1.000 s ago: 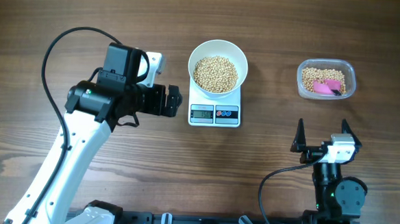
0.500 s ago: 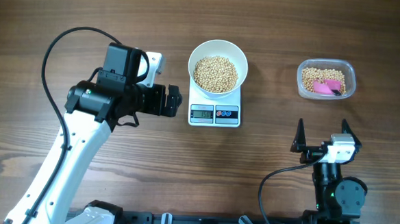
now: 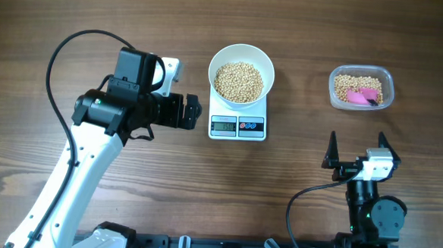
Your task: Scoop item into bowl and weigh 150g on scale
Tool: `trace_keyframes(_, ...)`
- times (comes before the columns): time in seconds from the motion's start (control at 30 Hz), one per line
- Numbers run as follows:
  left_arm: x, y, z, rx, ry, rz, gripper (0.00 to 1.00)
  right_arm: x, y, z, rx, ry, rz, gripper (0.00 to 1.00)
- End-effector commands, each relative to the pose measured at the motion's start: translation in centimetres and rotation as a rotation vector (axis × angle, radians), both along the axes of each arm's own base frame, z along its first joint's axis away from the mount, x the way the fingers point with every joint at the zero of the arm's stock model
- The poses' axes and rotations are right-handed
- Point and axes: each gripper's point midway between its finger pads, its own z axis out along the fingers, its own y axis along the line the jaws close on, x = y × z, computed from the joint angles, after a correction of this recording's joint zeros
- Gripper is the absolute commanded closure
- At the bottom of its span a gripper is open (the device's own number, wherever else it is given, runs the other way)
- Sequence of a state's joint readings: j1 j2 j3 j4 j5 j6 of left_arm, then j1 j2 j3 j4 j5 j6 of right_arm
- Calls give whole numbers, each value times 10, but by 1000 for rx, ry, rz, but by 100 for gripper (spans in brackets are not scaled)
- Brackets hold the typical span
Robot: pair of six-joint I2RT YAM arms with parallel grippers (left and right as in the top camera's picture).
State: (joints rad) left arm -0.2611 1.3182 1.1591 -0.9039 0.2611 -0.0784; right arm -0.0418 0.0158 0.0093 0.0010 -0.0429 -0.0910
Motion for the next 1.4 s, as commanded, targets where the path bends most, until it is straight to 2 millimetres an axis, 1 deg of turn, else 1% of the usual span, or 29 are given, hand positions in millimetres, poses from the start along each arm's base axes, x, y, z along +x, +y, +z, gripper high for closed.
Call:
trace_keyframes(0.0, 1, -5, 14, -18, -44, -33, 0, 0, -1, 1, 14, -10, -8, 0)
trace_keyframes(0.2, -3, -4, 21, -23, -64, -34, 0, 0, -1, 1, 14, -10, -8, 0)
trace_keyframes(0.33, -9, -3, 18, -15, -34, -34, 0, 0, -1, 1, 14, -10, -8, 0)
trace_keyframes(0.43, -10, -2, 18, -15, -33, -34, 0, 0, -1, 1, 14, -10, -8, 0)
trace_keyframes(0.57, -13, -3, 25, -21, -57, -38, 0, 0, -1, 1, 14, -10, -8, 0)
trace_keyframes(0.67, -14, -10, 30, -23, -84, -72, 0, 0, -1, 1, 14, -10, -8, 0)
trace_keyframes(0.8, -20, -26, 32, -6, -122, -177, 0, 0, -1, 1, 14, -10, -8, 0)
trace_keyframes(0.87, -23, -28, 31, -4, -113, -187, 0, 0, -1, 1, 14, -10, -8, 0)
trace_keyframes(0.93, -27, -26, 28, 8, -94, -184, 0, 0, -1, 1, 14, -10, -8, 0)
trace_keyframes(1.0, -25, -21, 26, 35, -97, -168, 0, 0, -1, 1, 14, -10, -8, 0)
trace_keyframes(1.17, -27, -19, 24, 43, -87, -166, 0, 0, -1, 1, 14, -10, -8, 0)
trace_keyframes(1.37, -22, -3, 22, 126, -103, -118, 0, 0, -1, 1, 14, -10, -8, 0)
